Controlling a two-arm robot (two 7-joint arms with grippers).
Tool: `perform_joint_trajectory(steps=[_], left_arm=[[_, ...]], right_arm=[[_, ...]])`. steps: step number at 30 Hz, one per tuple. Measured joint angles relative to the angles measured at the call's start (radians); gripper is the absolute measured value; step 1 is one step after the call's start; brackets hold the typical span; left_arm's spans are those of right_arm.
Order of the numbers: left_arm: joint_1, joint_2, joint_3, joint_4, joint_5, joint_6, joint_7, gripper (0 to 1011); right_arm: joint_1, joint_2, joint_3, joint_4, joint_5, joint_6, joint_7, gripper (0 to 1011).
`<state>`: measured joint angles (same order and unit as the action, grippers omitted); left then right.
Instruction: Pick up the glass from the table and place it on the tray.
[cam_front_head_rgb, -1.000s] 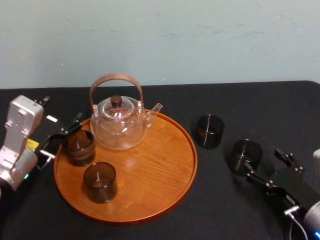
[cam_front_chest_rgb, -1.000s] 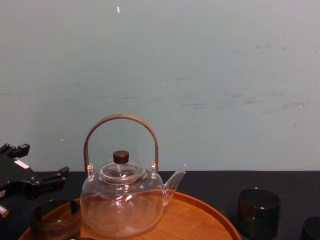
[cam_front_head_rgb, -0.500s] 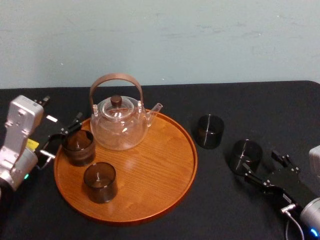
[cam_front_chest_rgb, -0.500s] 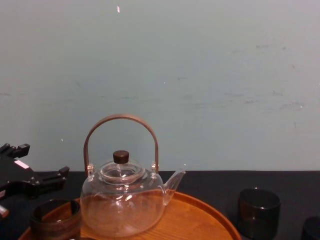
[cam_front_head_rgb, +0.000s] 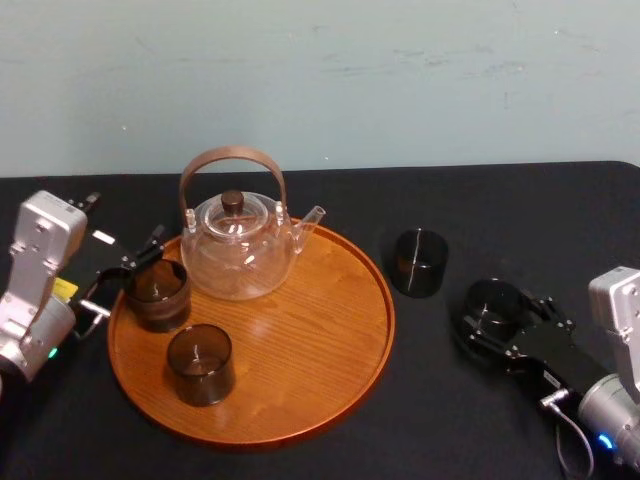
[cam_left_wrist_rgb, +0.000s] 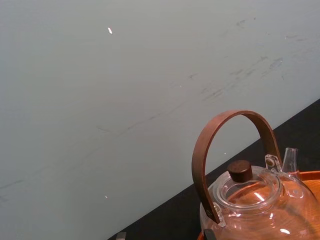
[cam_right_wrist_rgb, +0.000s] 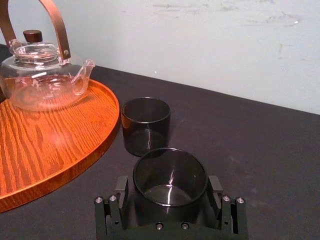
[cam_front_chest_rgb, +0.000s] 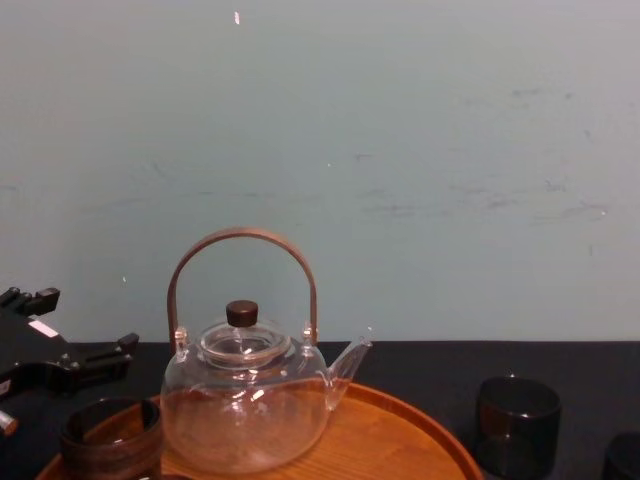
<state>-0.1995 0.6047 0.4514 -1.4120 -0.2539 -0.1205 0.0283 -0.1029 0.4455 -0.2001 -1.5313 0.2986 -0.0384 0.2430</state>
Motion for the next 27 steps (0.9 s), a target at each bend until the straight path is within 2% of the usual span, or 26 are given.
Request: perform_joint_trajectory(steps=[14, 20, 27], left_arm=[[0.0, 0.0, 0.0, 0.0, 0.0, 0.0, 0.0, 1001], [0.0, 0.0, 0.0, 0.0, 0.0, 0.0, 0.0, 1001], [0.0, 0.0, 0.0, 0.0, 0.0, 0.0, 0.0, 1001]], right_arm=[[0.074, -0.044, -0.007, 0.086, -0.034, 0.007, 0.052, 1002], [0.083, -0.063, 0.003, 0.104, -0.037, 0.006, 0.057, 1002], [0.083, -0.061, 0.003, 0.103, -0.037, 0.006, 0.057, 1002]])
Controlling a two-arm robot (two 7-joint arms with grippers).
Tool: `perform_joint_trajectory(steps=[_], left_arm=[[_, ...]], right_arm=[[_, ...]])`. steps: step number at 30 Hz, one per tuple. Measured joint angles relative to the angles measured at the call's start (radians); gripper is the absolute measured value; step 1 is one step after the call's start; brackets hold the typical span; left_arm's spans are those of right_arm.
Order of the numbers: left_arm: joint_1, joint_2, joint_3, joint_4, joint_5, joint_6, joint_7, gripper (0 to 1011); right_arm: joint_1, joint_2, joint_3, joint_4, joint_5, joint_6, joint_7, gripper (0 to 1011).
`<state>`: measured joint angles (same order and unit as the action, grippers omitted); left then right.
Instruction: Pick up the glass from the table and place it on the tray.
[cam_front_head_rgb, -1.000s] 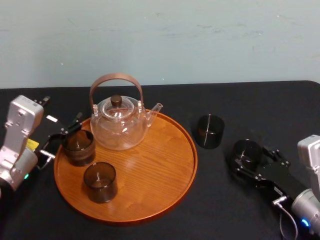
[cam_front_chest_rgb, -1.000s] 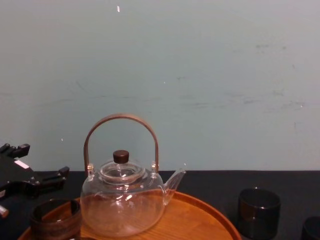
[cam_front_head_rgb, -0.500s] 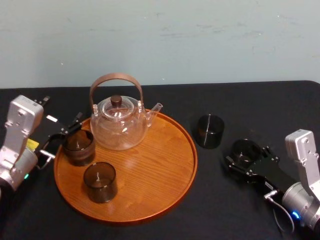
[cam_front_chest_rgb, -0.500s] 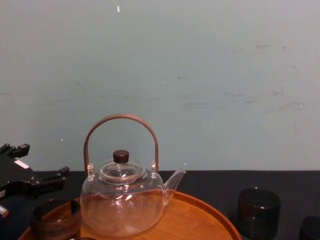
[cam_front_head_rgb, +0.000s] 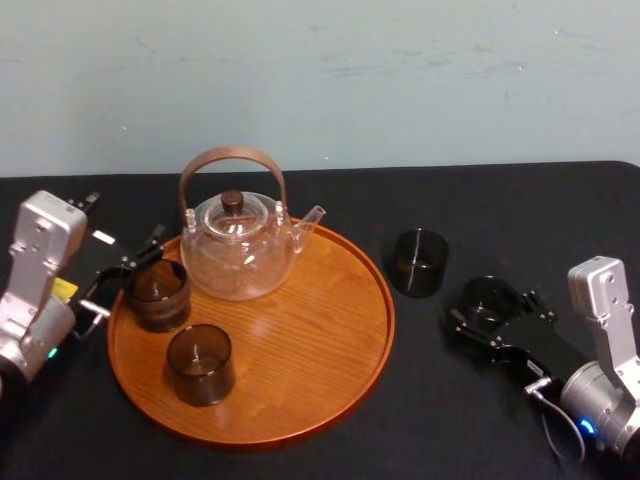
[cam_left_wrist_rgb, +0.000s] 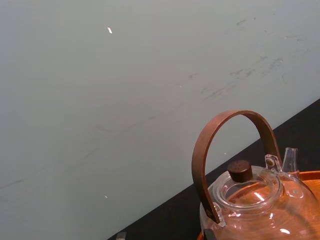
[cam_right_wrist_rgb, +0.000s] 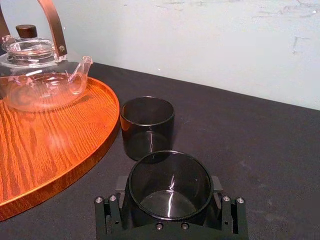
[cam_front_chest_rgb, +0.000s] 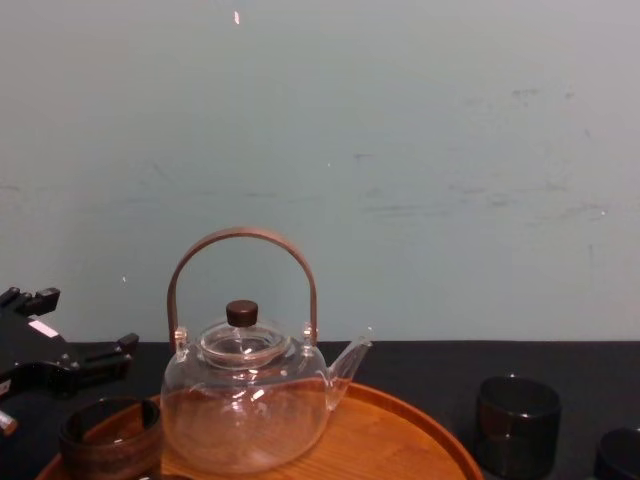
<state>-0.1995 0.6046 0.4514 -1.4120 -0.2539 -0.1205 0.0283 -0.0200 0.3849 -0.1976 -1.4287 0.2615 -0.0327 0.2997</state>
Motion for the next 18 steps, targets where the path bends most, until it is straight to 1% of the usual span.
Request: perform_joint_trajectory(steps=[6, 7, 12, 18], left_arm=[[0.0, 0.0, 0.0, 0.0, 0.0, 0.0, 0.0, 1001], [0.0, 0.0, 0.0, 0.0, 0.0, 0.0, 0.0, 1001], [0.0, 0.0, 0.0, 0.0, 0.0, 0.0, 0.0, 1001], [0.0, 0.0, 0.0, 0.0, 0.0, 0.0, 0.0, 1001]], right_arm=[[-0.001, 0.001, -0.001, -0.002, 0.0, -0.001, 0.0, 1003], [-0.001, 0.002, -0.001, -0.002, 0.0, -0.001, -0.001, 971], [-0.002, 0.002, -0.001, -0.003, 0.001, -0.001, -0.001, 905], [-0.002, 0.003, -0.002, -0.004, 0.001, -0.001, -0.001, 905]])
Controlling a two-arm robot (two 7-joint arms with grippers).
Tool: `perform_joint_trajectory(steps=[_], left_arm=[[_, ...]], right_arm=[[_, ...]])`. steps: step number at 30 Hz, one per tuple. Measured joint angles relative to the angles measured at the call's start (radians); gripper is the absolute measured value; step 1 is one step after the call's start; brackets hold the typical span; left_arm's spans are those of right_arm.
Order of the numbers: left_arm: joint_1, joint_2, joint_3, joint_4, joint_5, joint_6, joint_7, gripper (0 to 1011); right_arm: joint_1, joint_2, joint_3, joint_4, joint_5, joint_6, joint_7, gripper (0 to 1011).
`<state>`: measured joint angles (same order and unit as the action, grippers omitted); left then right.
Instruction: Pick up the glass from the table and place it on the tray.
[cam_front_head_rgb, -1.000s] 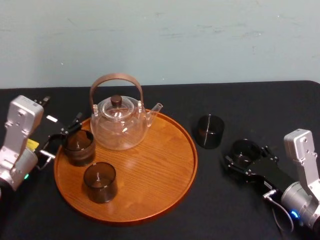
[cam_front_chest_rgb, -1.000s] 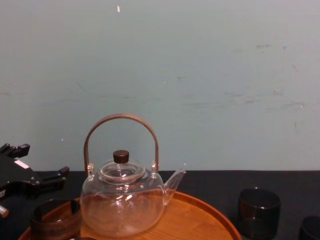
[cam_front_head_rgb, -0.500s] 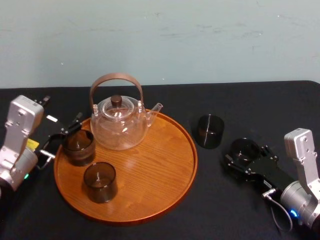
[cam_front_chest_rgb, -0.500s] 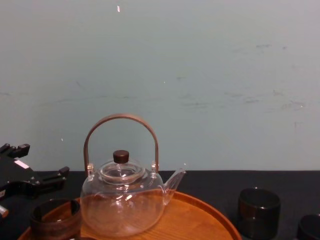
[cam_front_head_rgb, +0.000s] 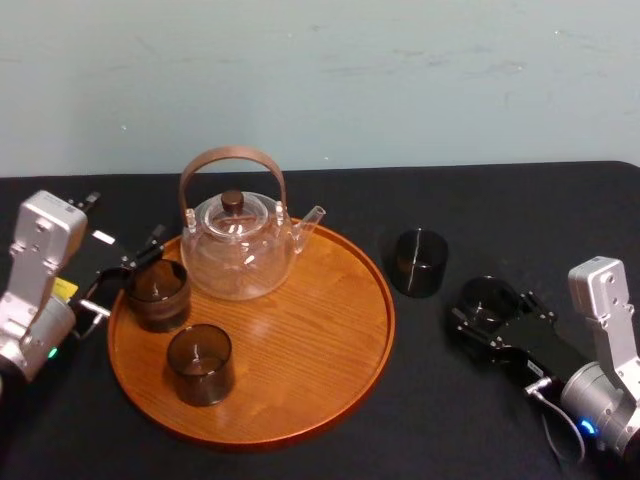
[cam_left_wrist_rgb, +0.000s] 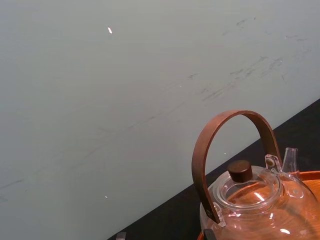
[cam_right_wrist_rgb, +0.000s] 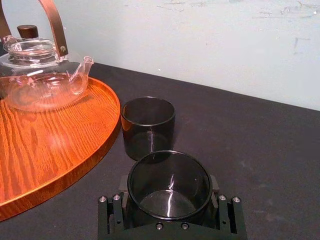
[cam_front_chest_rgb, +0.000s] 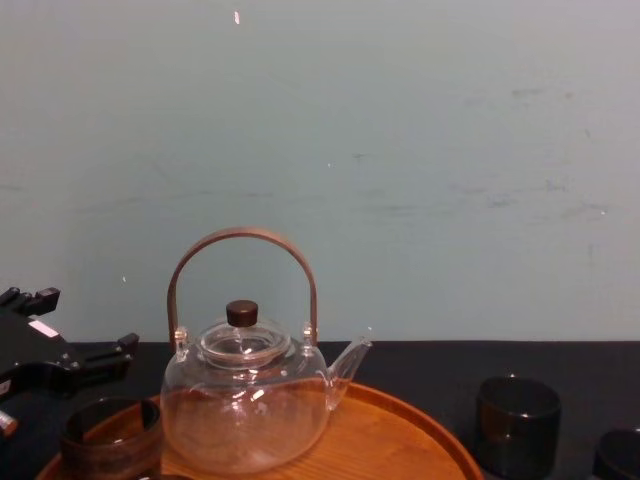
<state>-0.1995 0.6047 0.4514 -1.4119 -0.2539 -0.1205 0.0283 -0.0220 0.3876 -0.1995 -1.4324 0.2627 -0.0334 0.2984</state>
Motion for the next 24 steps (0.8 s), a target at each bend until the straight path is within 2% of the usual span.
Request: perform_joint_trajectory(steps=[14, 24], left_arm=[[0.0, 0.0, 0.0, 0.0, 0.0, 0.0, 0.0, 1001], [0.0, 0.0, 0.0, 0.0, 0.0, 0.0, 0.0, 1001]], right_arm=[[-0.008, 0.0, 0.011, -0.019, 0.0, -0.024, 0.022, 905], [-0.031, 0.008, 0.012, -0.105, -0.005, -0.035, 0.049, 905]])
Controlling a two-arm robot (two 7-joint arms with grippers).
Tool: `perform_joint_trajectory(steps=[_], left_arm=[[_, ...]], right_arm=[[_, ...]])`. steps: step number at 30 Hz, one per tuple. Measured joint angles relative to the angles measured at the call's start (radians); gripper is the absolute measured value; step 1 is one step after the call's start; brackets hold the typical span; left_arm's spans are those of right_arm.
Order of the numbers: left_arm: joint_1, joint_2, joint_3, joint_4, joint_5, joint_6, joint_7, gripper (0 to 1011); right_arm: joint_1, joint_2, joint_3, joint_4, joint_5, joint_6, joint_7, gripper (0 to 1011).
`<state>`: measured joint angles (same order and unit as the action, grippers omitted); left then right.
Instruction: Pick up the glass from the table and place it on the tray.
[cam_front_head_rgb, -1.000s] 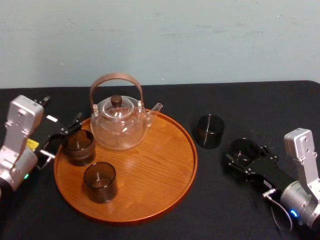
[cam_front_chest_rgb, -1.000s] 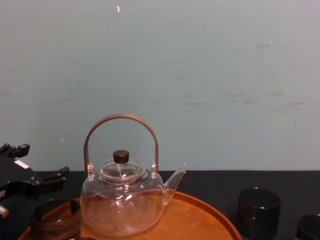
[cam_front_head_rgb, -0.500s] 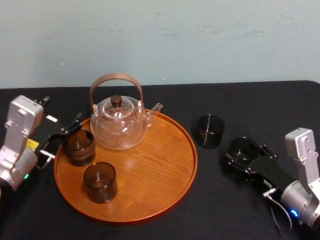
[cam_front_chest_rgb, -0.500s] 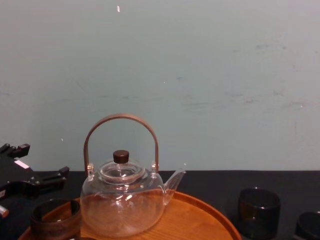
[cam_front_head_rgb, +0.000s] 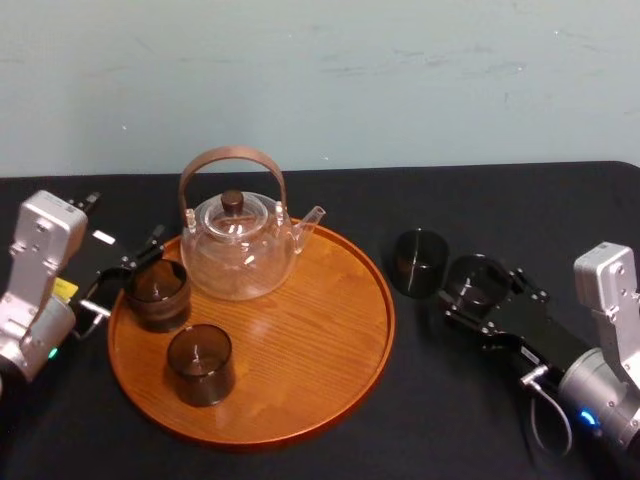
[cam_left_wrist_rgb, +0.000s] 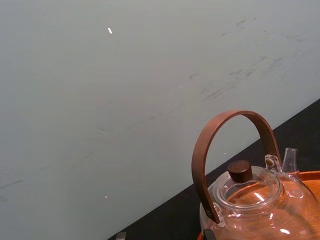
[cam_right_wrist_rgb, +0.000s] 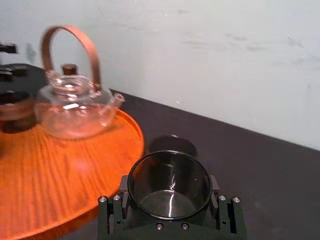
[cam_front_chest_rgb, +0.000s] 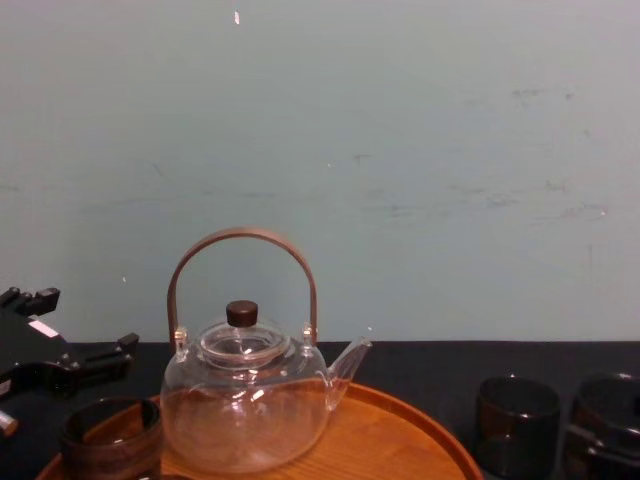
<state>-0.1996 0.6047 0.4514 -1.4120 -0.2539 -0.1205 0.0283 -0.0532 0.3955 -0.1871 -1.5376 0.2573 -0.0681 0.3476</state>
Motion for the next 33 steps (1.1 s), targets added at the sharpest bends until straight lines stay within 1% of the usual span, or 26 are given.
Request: perform_joint_trajectory(steps=[4, 6, 8, 9, 15, 20, 24, 28, 33], left_arm=[[0.0, 0.0, 0.0, 0.0, 0.0, 0.0, 0.0, 1001], [0.0, 0.0, 0.0, 0.0, 0.0, 0.0, 0.0, 1001], [0.0, 0.0, 0.0, 0.0, 0.0, 0.0, 0.0, 1001], [0.0, 0.0, 0.0, 0.0, 0.0, 0.0, 0.0, 1001], [0.0, 0.0, 0.0, 0.0, 0.0, 0.0, 0.0, 1001], [0.0, 0.0, 0.0, 0.0, 0.0, 0.0, 0.0, 1001], [0.0, 0.0, 0.0, 0.0, 0.0, 0.0, 0.0, 1001], [0.0, 0.0, 0.0, 0.0, 0.0, 0.0, 0.0, 1001], [0.0, 0.0, 0.0, 0.0, 0.0, 0.0, 0.0, 1001]], right_arm=[[-0.001, 0.001, -0.014, -0.019, 0.0, -0.004, 0.015, 904], [0.002, -0.001, -0.034, -0.027, 0.0, -0.008, 0.032, 905], [0.003, -0.002, -0.039, -0.028, 0.0, -0.008, 0.035, 905], [0.015, -0.008, -0.066, -0.024, 0.001, -0.01, 0.052, 905], [0.037, -0.018, -0.111, -0.009, 0.001, -0.015, 0.076, 905], [0.065, -0.027, -0.164, 0.01, -0.006, -0.022, 0.101, 905], [0.084, -0.035, -0.193, 0.026, -0.012, -0.025, 0.114, 905], [0.114, -0.049, -0.232, 0.054, -0.017, -0.028, 0.131, 905], [0.144, -0.064, -0.265, 0.084, -0.02, -0.028, 0.143, 905]])
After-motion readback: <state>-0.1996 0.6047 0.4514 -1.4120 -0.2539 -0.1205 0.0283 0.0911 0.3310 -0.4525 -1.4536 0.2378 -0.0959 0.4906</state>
